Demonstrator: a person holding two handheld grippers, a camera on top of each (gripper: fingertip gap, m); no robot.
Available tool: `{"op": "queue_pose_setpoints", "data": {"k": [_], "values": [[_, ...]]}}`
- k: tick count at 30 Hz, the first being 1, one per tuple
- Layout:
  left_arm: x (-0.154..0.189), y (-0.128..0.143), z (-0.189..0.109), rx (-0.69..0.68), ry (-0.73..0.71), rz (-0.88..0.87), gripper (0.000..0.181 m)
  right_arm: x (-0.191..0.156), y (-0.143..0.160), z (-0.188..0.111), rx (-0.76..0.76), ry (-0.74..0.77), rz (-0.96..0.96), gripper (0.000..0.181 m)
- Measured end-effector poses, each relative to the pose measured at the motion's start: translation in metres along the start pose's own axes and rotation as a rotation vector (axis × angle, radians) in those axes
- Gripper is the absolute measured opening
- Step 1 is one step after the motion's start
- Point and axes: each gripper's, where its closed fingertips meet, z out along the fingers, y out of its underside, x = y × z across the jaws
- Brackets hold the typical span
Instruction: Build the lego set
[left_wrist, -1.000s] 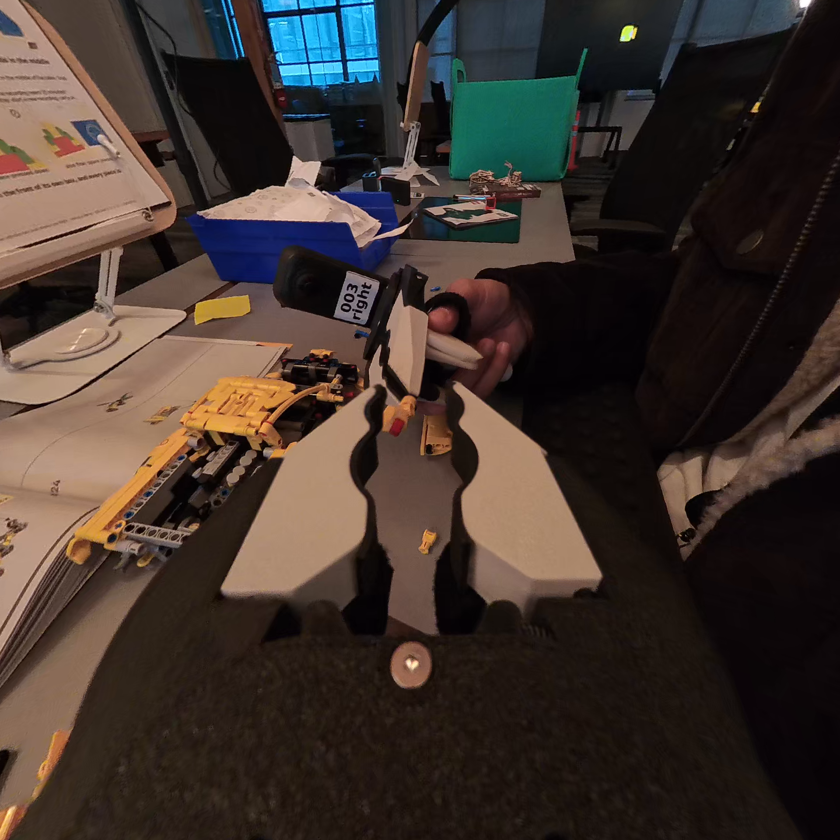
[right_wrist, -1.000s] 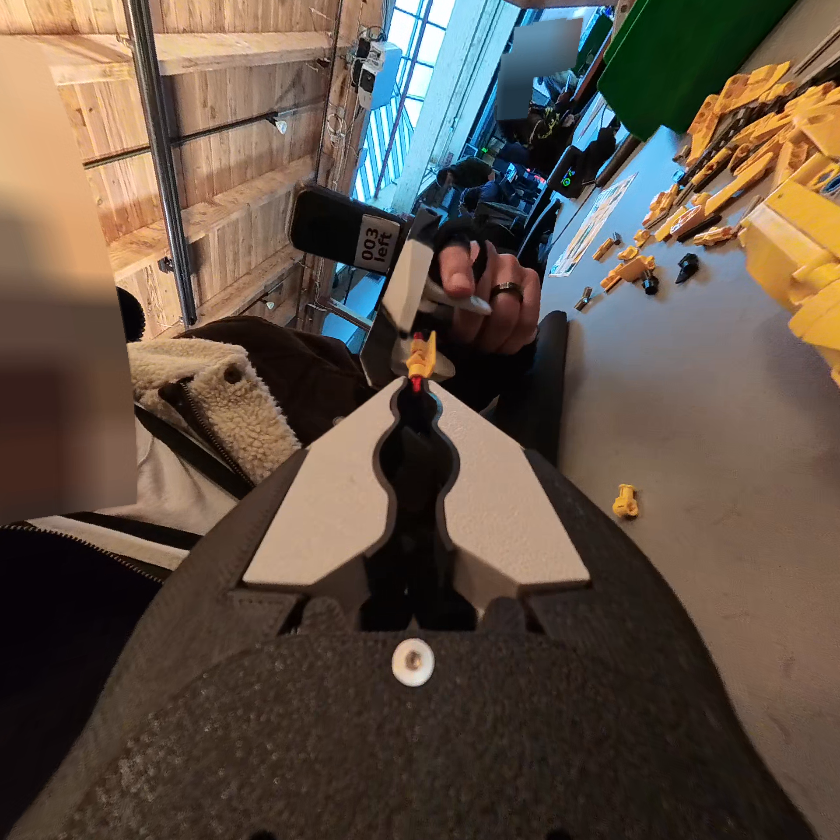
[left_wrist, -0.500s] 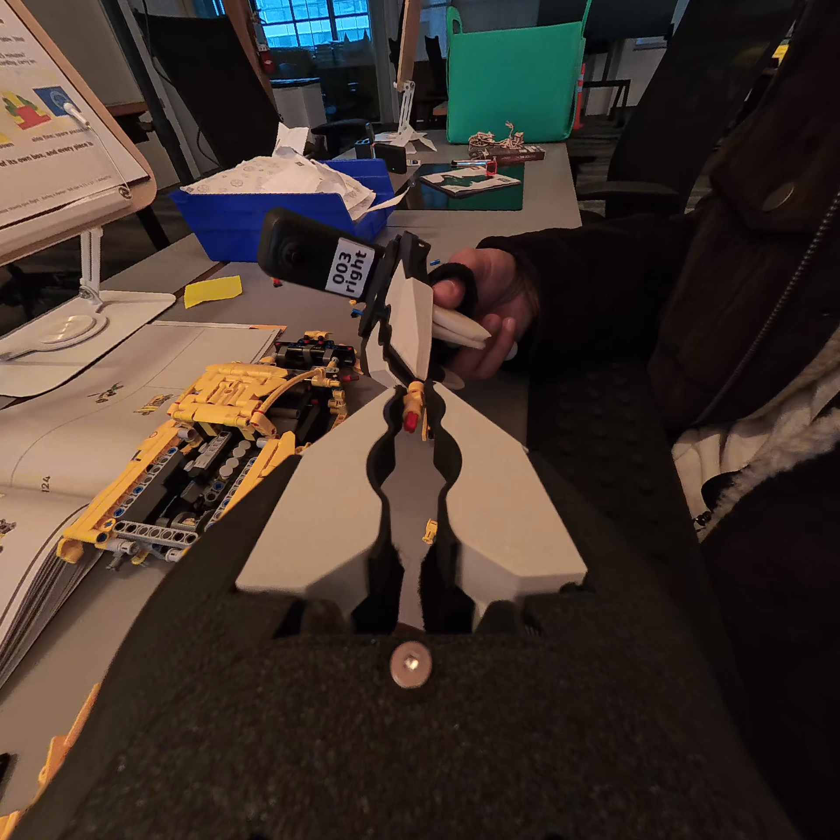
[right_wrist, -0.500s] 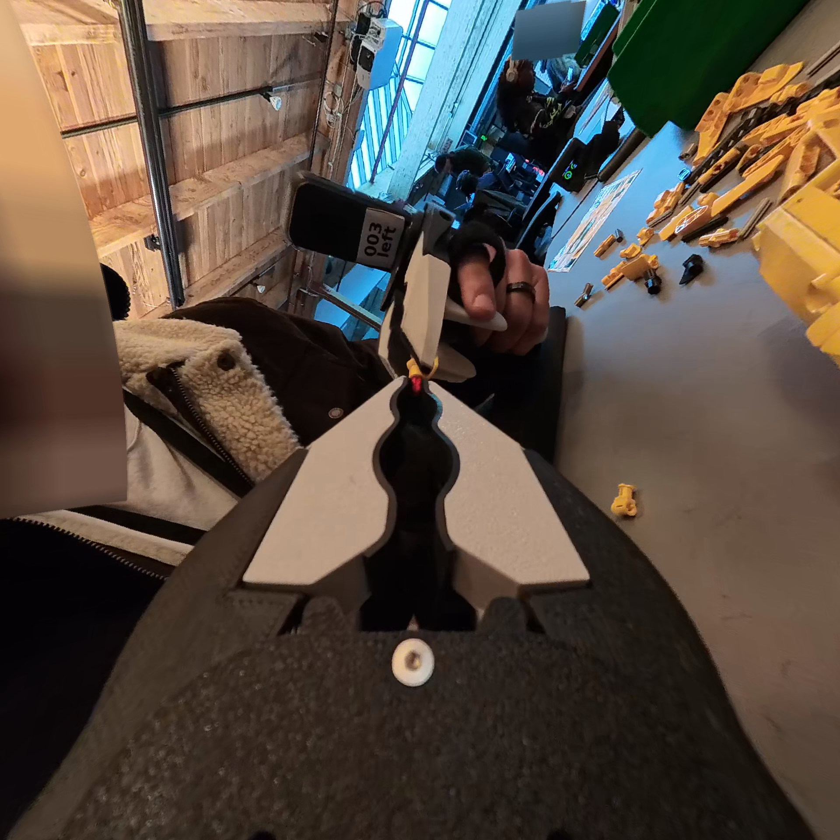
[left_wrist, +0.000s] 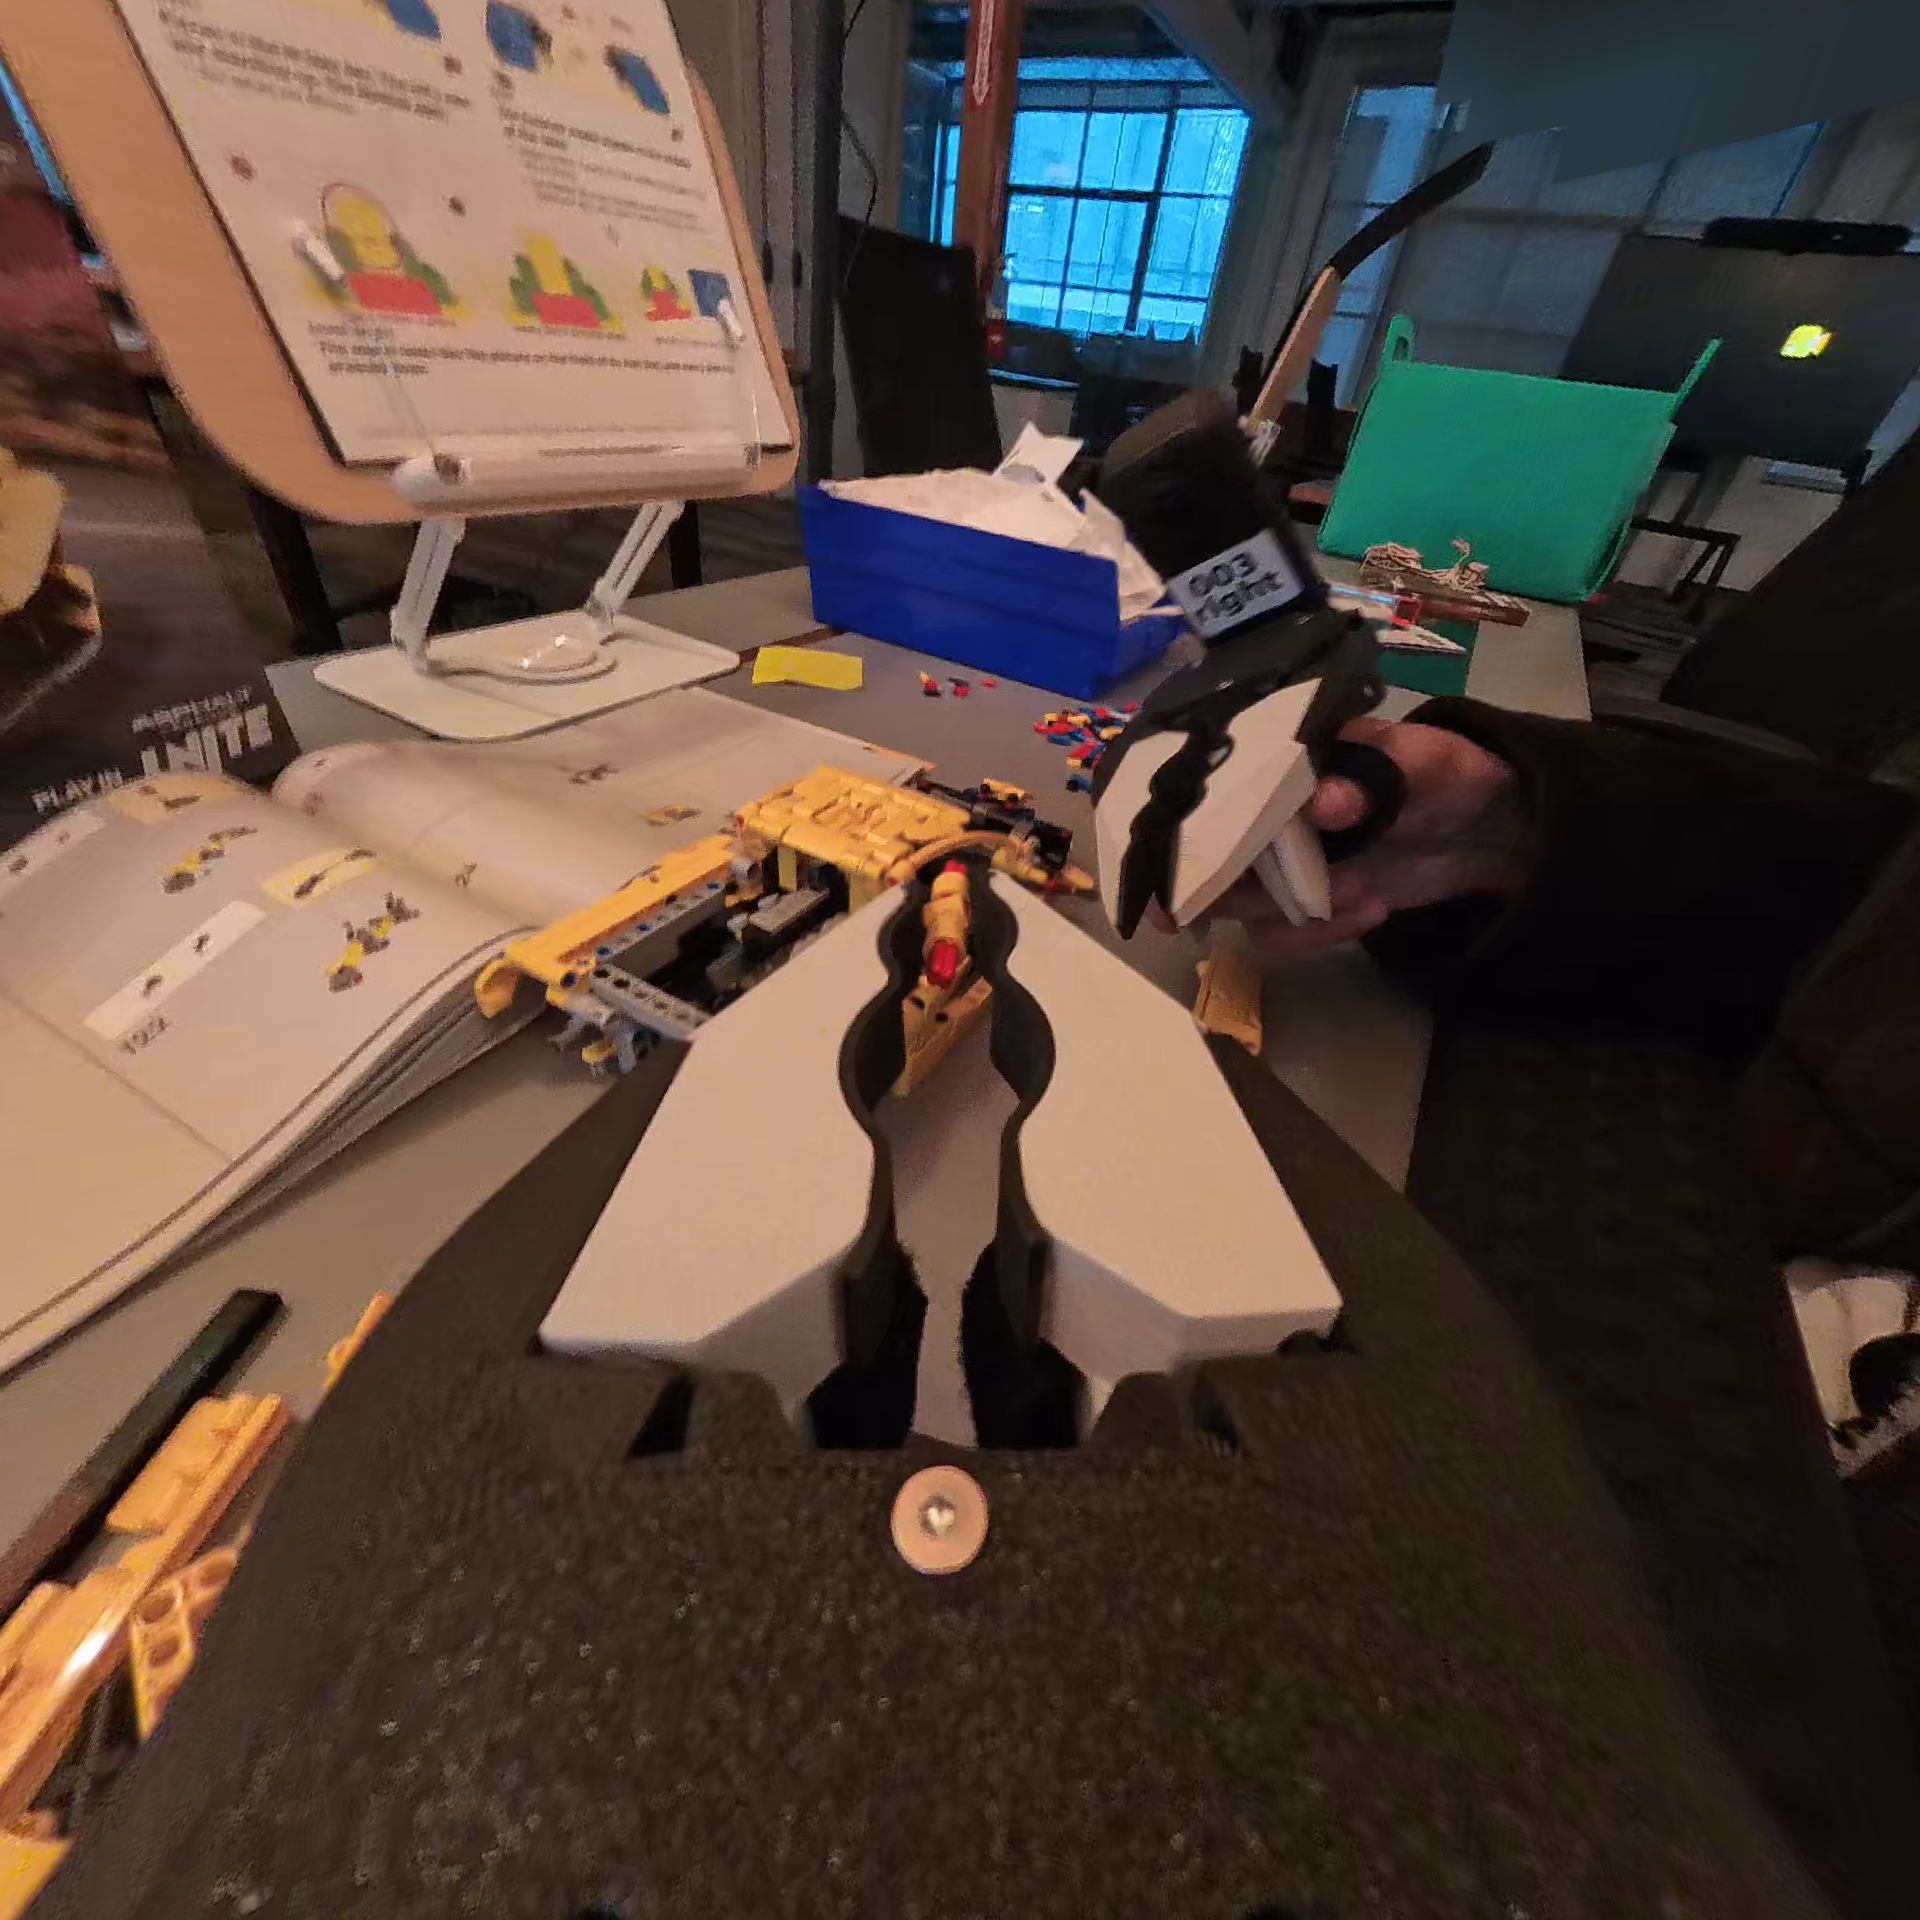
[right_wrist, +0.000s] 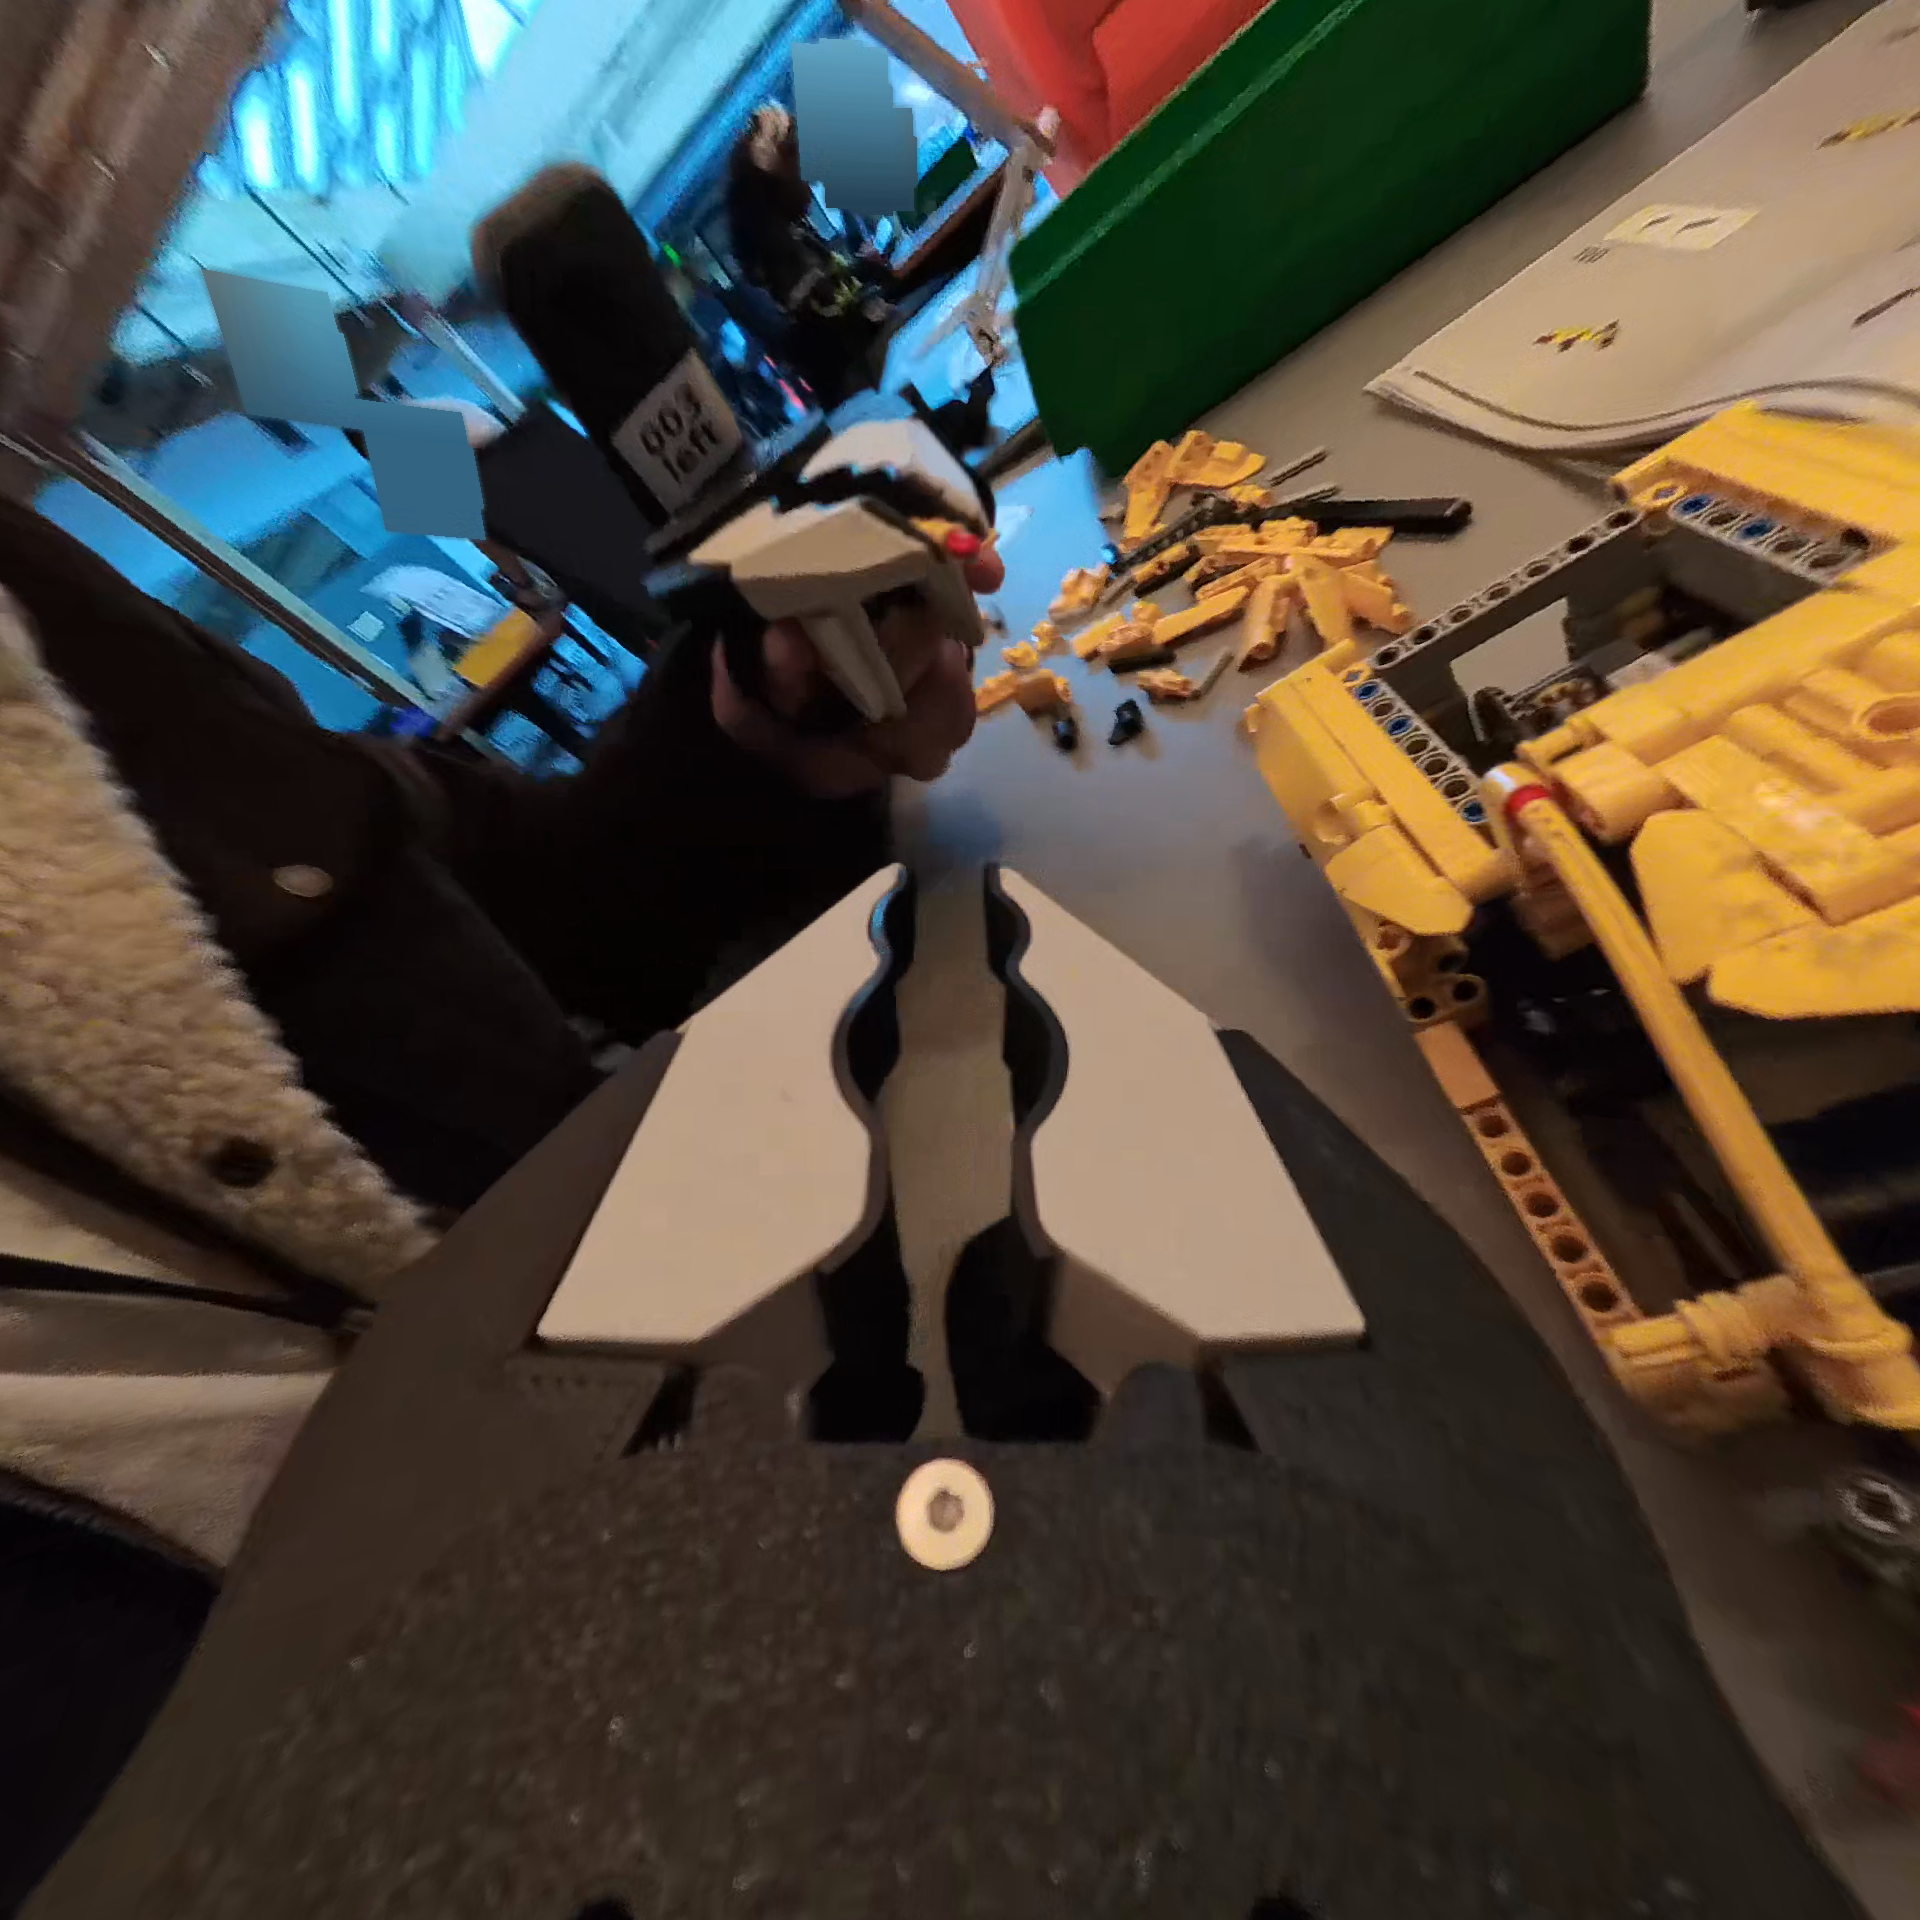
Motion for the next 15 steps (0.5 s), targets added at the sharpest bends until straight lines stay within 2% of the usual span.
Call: {"op": "queue_pose_setpoints", "data": {"k": [4, 8, 11, 15], "values": [[-0.004, 0.003, -0.002, -0.006, 0.015, -0.06, 0.008, 0.015, 0.016, 0.005, -0.125, 0.198, -0.294, 0.025], [-0.001, 0.005, -0.002, -0.01, 0.032, -0.071, 0.009, 0.012, 0.038, 0.007, -0.262, 0.3, -0.524, 0.03], [0.004, 0.006, -0.001, -0.017, 0.051, -0.067, 0.009, 0.007, 0.059, 0.005, -0.389, 0.342, -0.598, 0.026], [0.011, 0.01, 0.002, -0.037, 0.078, -0.052, 0.009, 0.006, 0.074, 0.009, -0.441, 0.385, -0.597, 0.02]]}}
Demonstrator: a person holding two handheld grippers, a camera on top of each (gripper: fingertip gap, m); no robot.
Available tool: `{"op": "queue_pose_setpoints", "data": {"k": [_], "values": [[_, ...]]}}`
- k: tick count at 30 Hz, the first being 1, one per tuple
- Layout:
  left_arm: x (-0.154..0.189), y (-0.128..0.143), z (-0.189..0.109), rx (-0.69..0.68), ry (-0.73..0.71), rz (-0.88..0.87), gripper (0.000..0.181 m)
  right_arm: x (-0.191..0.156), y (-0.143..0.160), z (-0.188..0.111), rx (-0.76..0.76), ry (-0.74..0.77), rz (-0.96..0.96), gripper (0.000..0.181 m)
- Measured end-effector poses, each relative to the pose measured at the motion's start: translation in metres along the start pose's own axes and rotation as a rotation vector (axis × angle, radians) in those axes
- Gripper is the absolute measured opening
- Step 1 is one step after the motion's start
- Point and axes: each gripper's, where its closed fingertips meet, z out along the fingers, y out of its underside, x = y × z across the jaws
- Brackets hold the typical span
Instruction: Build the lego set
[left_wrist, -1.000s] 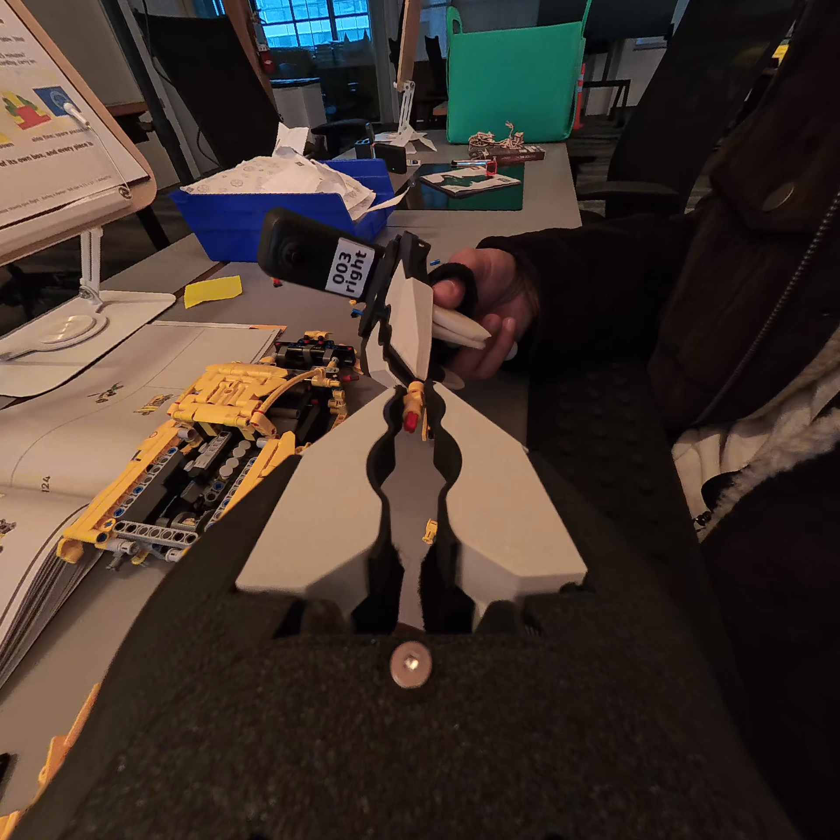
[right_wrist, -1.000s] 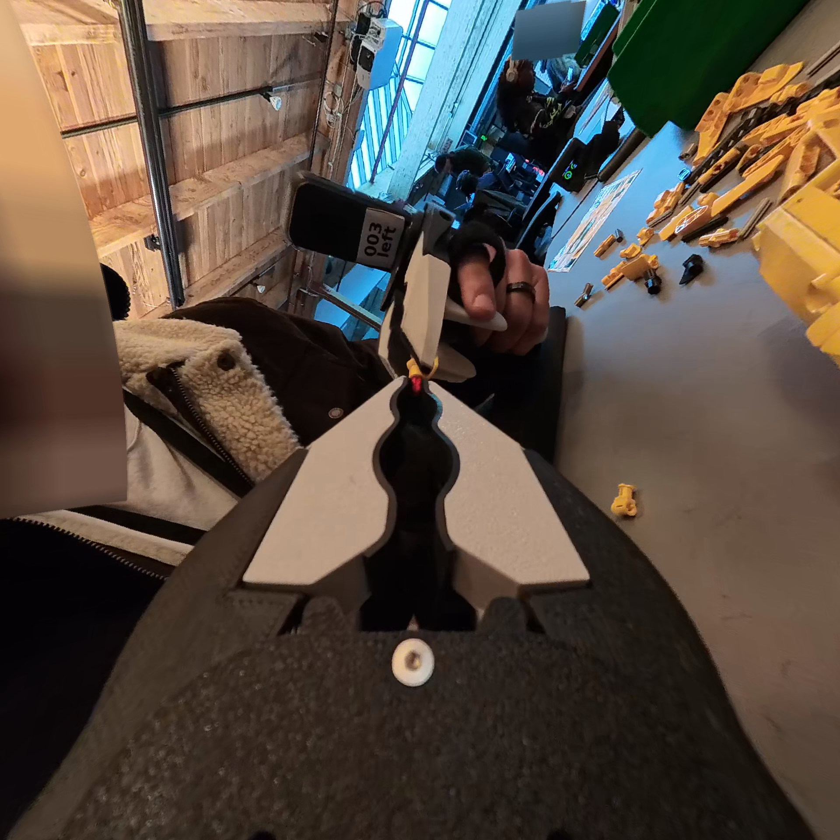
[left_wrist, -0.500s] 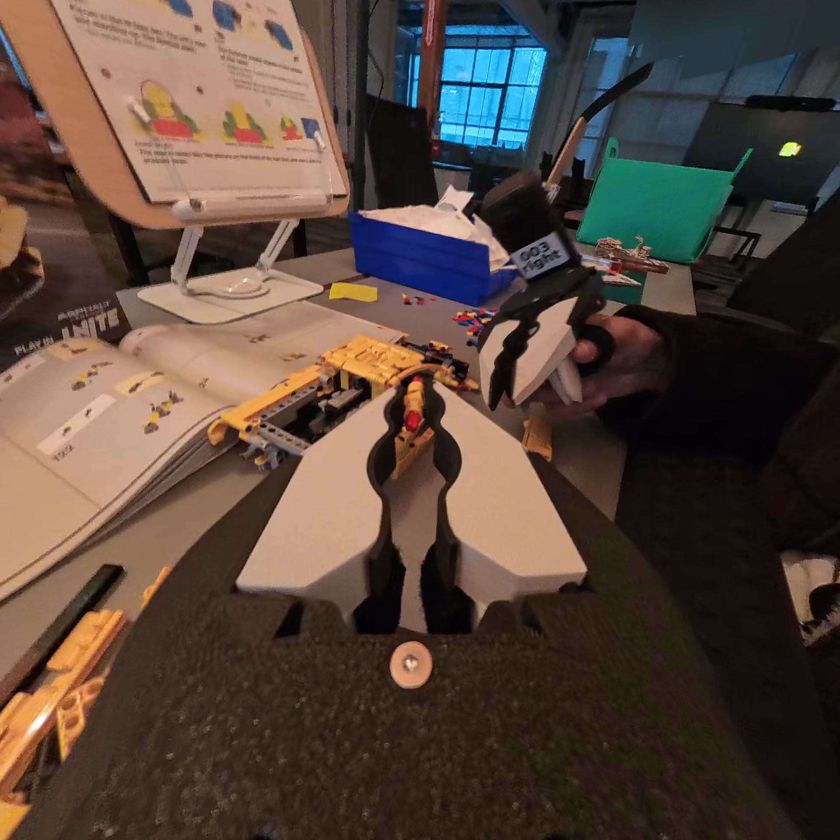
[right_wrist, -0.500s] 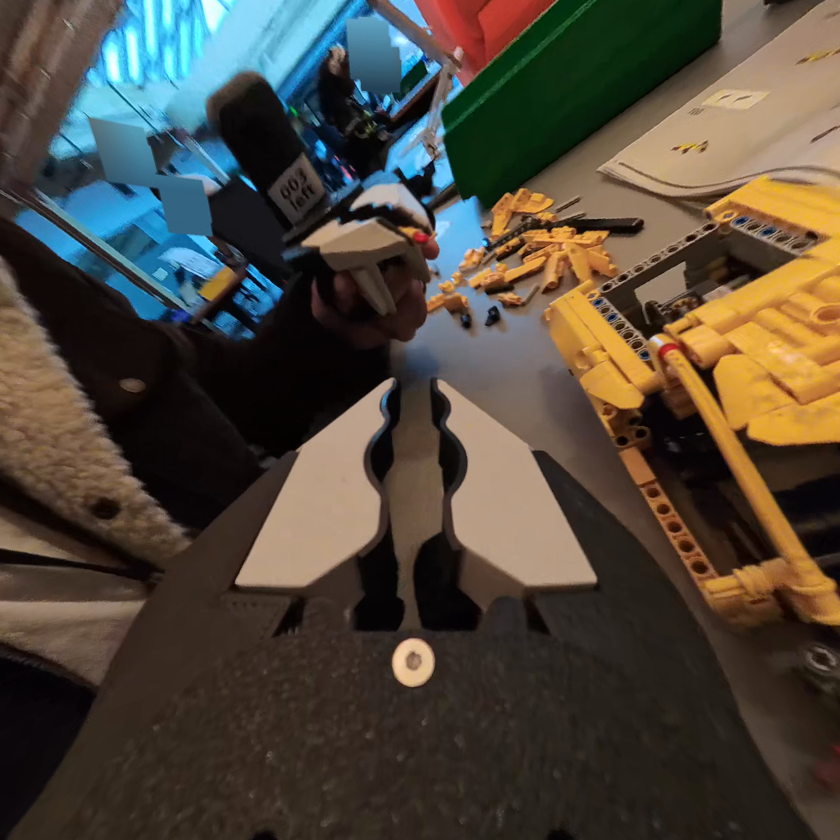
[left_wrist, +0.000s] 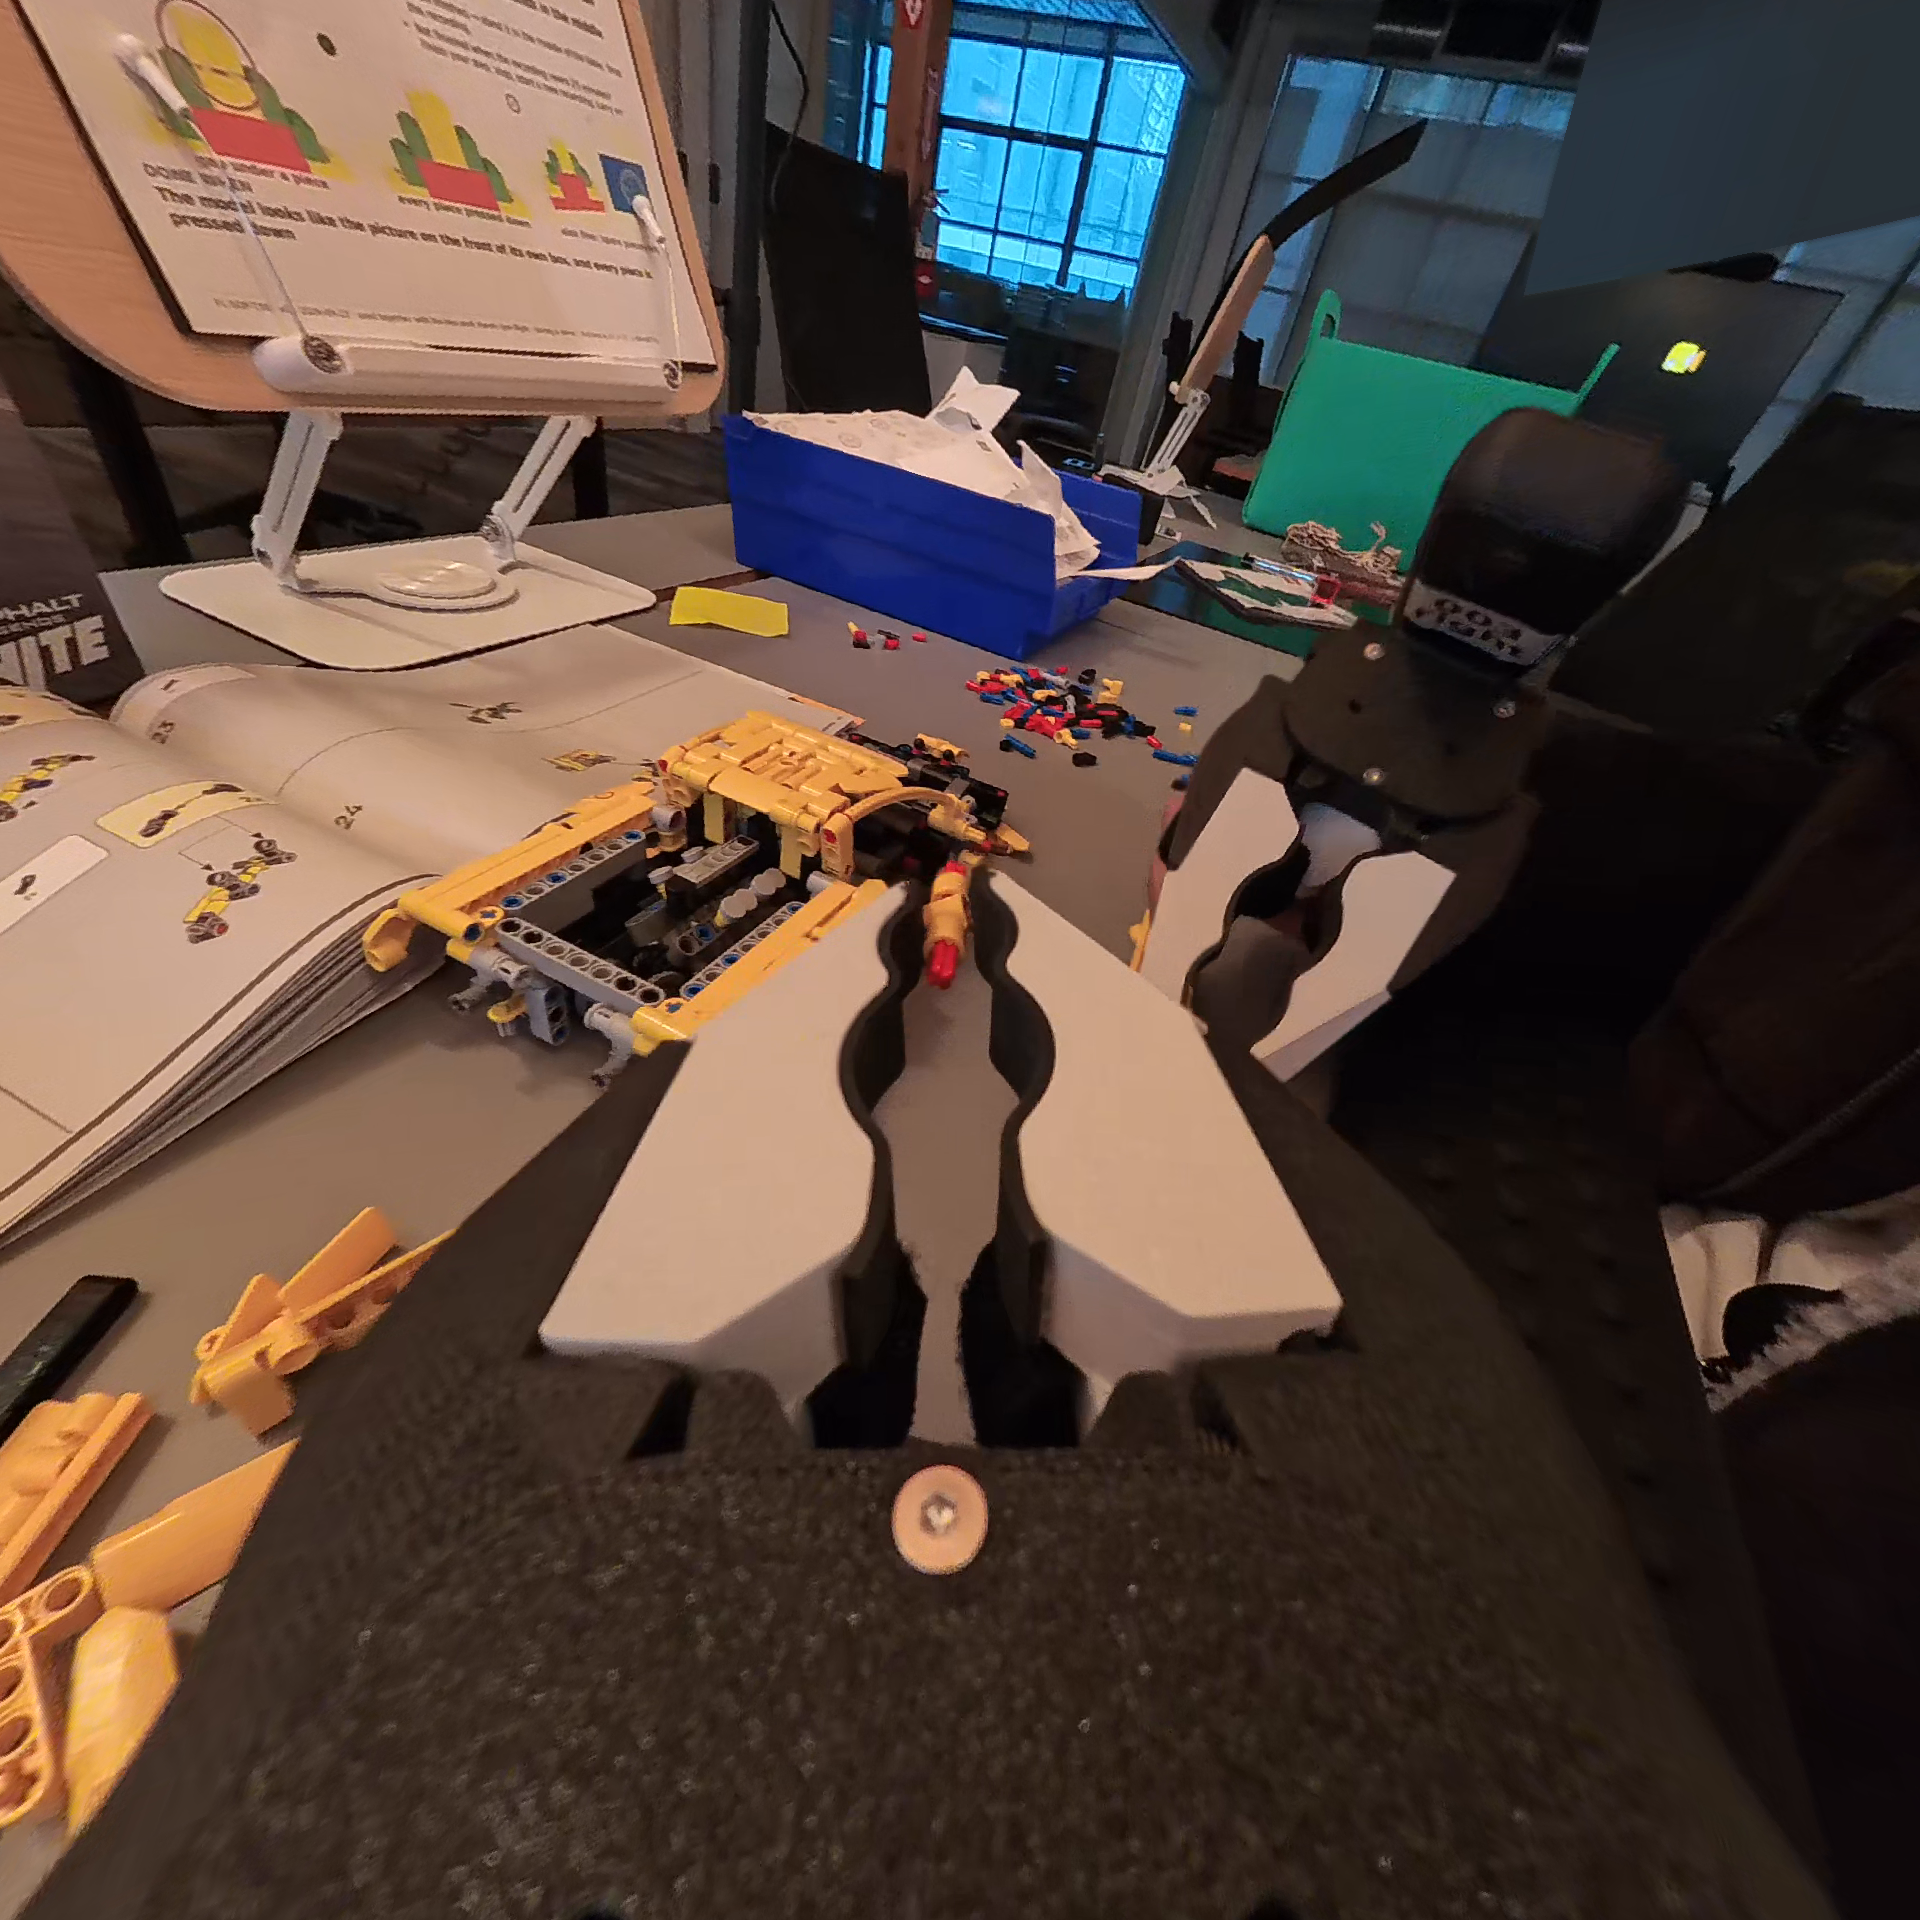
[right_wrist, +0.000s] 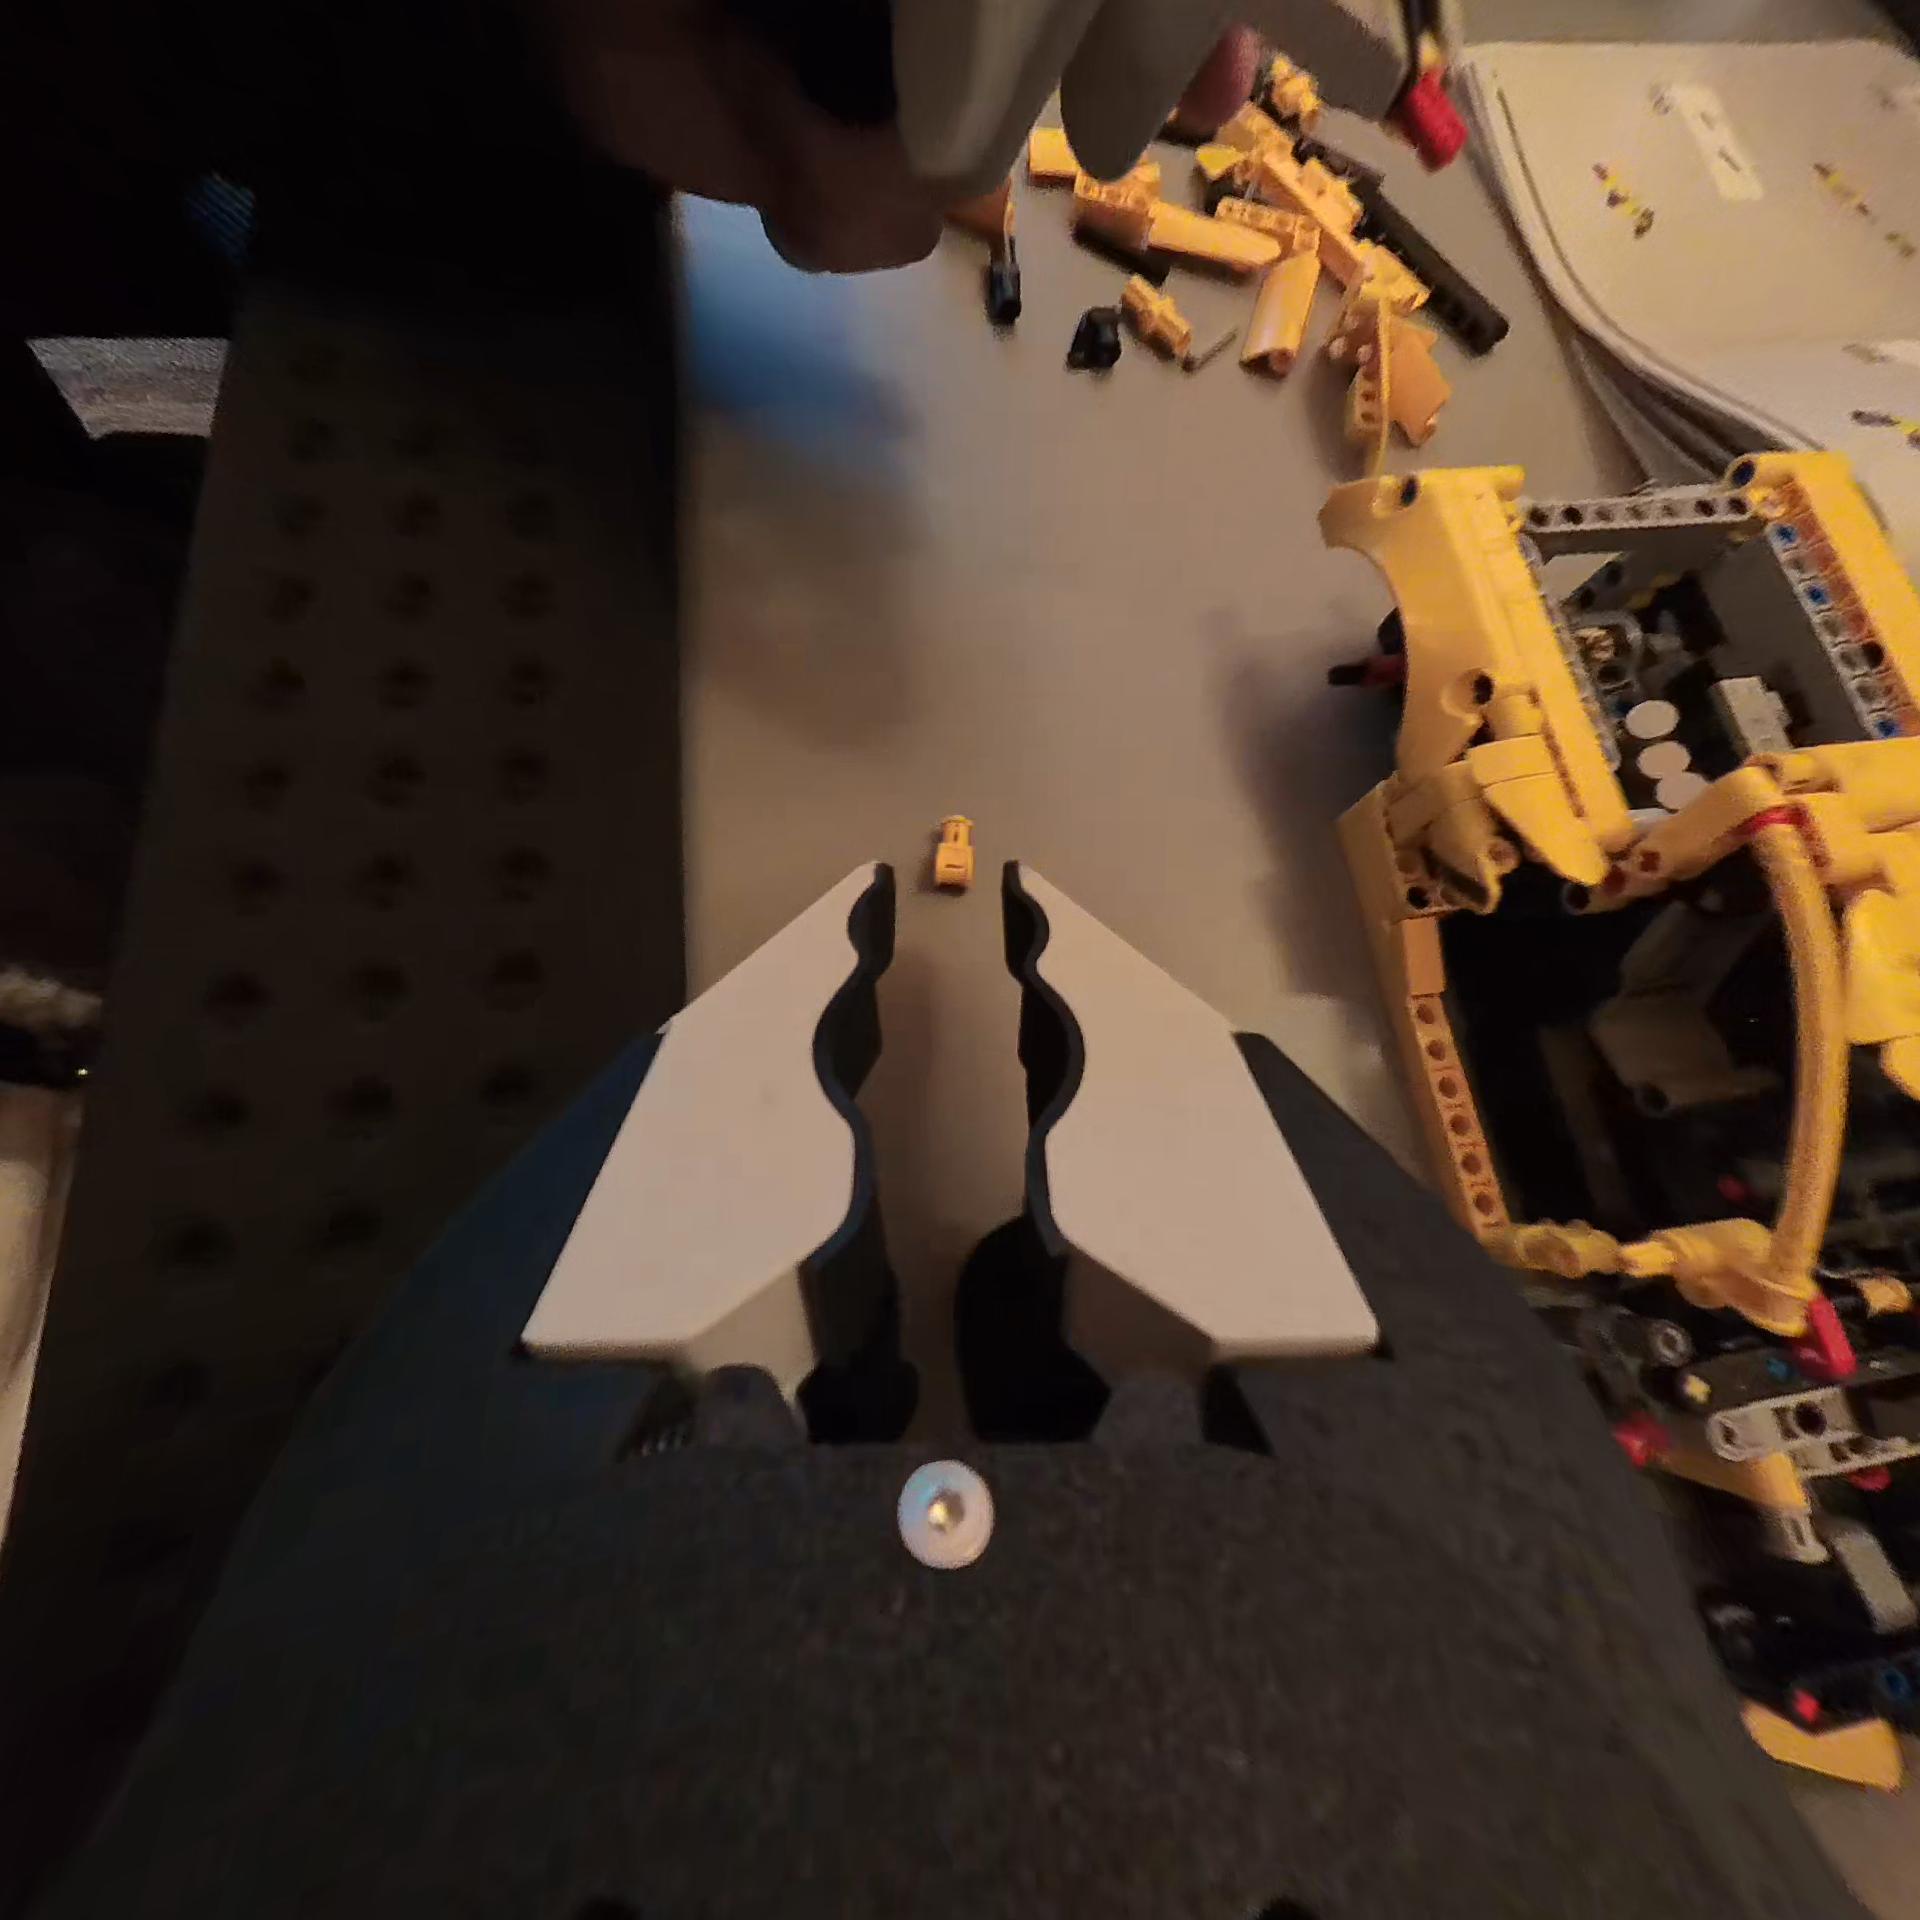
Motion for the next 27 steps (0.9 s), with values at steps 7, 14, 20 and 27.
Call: {"op": "queue_pose_setpoints", "data": {"k": [7, 14, 20, 27], "values": [[0.01, 0.004, 0.003, -0.019, 0.042, 0.017, 0.009, 0.0, 0.012, 0.02, -0.085, 0.021, -0.005, 0.017], [0.015, 0.004, 0.004, -0.018, 0.064, 0.032, 0.009, -0.004, 0.011, 0.027, -0.08, -0.01, 0.007, 0.013], [0.022, 0.005, 0.005, -0.019, 0.099, 0.046, 0.008, -0.005, 0.009, 0.027, -0.072, -0.055, 0.026, 0.008], [0.033, 0.003, 0.004, -0.006, 0.152, 0.061, 0.008, 0.017, -0.058, -0.032, 0.219, -0.238, 0.185, 0.007]]}}
